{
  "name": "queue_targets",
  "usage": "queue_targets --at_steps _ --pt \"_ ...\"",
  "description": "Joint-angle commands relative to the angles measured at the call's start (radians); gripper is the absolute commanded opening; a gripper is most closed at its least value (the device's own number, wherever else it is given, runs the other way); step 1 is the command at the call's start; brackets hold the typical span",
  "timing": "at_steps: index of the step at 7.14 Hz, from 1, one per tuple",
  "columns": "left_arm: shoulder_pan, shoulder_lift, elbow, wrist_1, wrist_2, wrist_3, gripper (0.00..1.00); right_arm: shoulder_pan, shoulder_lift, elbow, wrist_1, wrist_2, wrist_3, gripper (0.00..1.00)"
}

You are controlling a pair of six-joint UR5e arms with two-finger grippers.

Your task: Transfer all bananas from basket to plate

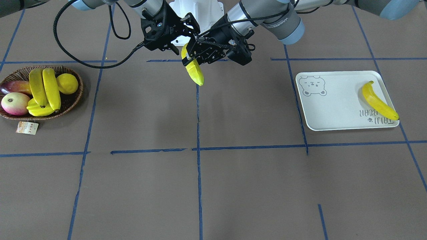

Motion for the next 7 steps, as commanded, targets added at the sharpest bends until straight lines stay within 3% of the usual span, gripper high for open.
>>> queue_targets --at_steps 1,3,6,7 --pt "-0.019 0.011 0.001 0.033 -0.009 0.002 0.0 0.009 -0.003 0.03 -0.001 -0.001 0.007 1.0" --pt "-0.115 0.057 -0.039 0.333 -0.119 0.181 0.0 0.05 -0.016 0.065 -0.003 -0.001 0.007 1.0" --pt "-0.267 0.361 -0.196 0.637 -0.146 0.573 0.0 0.107 -0.074 0.084 -0.001 -0.003 0.005 1.0" --pt "-0.29 0.476 -0.185 0.638 -0.138 0.669 0.0 0.105 -0.078 0.084 -0.003 -0.012 0.005 1.0"
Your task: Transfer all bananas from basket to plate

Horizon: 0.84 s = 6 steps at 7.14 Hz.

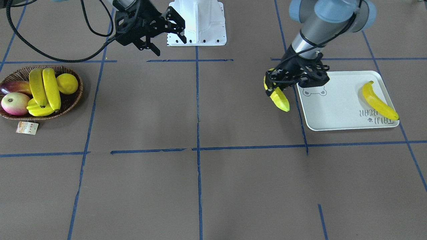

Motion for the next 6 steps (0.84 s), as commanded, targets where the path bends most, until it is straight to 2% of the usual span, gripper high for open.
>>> queue_targets --at_steps 1,2,3,4,6 --pt "-0.04 0.196 0.009 0.04 0.007 0.148 0.0 0.008 -0.016 0.003 -0.001 -0.012 0.0 1.0" --pt "-0.042 0.244 0.026 0.039 0.026 0.148 0.0 0.009 -0.034 0.003 0.001 -0.018 0.0 1.0" --pt "-0.04 0.278 0.051 0.031 0.084 0.15 0.0 0.008 -0.039 0.001 0.001 -0.03 0.0 1.0" --pt "-0.042 0.276 0.08 0.03 0.089 0.176 0.0 0.008 -0.039 0.001 0.001 -0.031 0.0 1.0" --pt "-0.05 0.275 0.136 0.03 0.178 0.259 0.0 0.008 -0.039 -0.002 0.001 -0.031 0.0 1.0"
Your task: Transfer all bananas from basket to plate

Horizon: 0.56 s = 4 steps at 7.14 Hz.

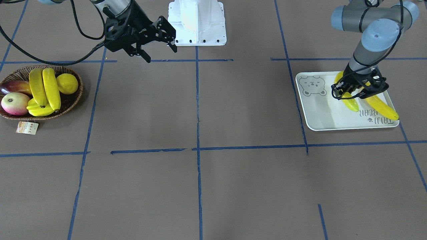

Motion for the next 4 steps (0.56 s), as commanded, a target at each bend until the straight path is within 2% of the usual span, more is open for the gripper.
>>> queue_targets --at_steps 1,2,3,4 --pt "-0.026 -0.002 0.063 0.0 0.046 0.063 0.02 0.0 -0.001 -0.002 0.0 -0.001 -0.001 1.0" --pt "-0.054 -0.008 0.071 -0.002 0.045 0.13 0.8 0.003 -0.001 -0.002 0.0 -0.001 -0.001 1.0" --pt "-0.06 -0.015 0.068 -0.016 0.043 0.155 1.0 0.008 -0.004 0.003 -0.002 0.004 -0.002 1.0" --pt "-0.06 -0.026 0.056 -0.033 0.037 0.151 1.0 0.011 -0.043 0.015 -0.008 0.006 -0.002 1.0"
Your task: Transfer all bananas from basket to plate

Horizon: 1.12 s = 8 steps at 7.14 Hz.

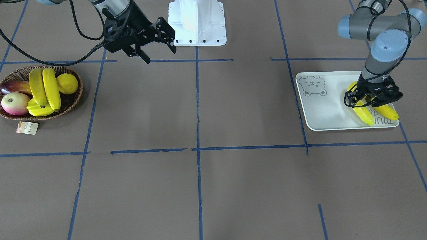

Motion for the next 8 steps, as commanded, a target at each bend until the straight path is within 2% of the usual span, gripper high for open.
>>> queue_targets --at_steps 1,3,5,6,7,8 --pt "-0.006 -0.016 -0.035 -0.019 -0.018 0.004 1.0 0.007 -0.112 0.055 -0.004 0.001 -0.005 1.0" --pt "-0.007 -0.06 -0.122 -0.007 -0.183 -0.091 1.0 0.032 -0.28 0.135 0.004 0.0 -0.016 1.0" --pt "-0.003 -0.161 -0.166 -0.005 -0.26 -0.244 1.0 0.091 -0.489 0.221 0.015 0.007 -0.115 1.0" --pt "0.004 -0.203 -0.166 -0.005 -0.27 -0.321 1.0 0.139 -0.616 0.216 0.106 0.016 -0.296 1.0" --pt "0.016 -0.226 -0.163 -0.005 -0.269 -0.352 1.0 0.201 -0.696 0.182 0.142 0.027 -0.458 1.0" --pt "0.027 -0.229 -0.164 -0.005 -0.267 -0.366 1.0 0.264 -0.732 0.142 0.142 0.029 -0.625 1.0"
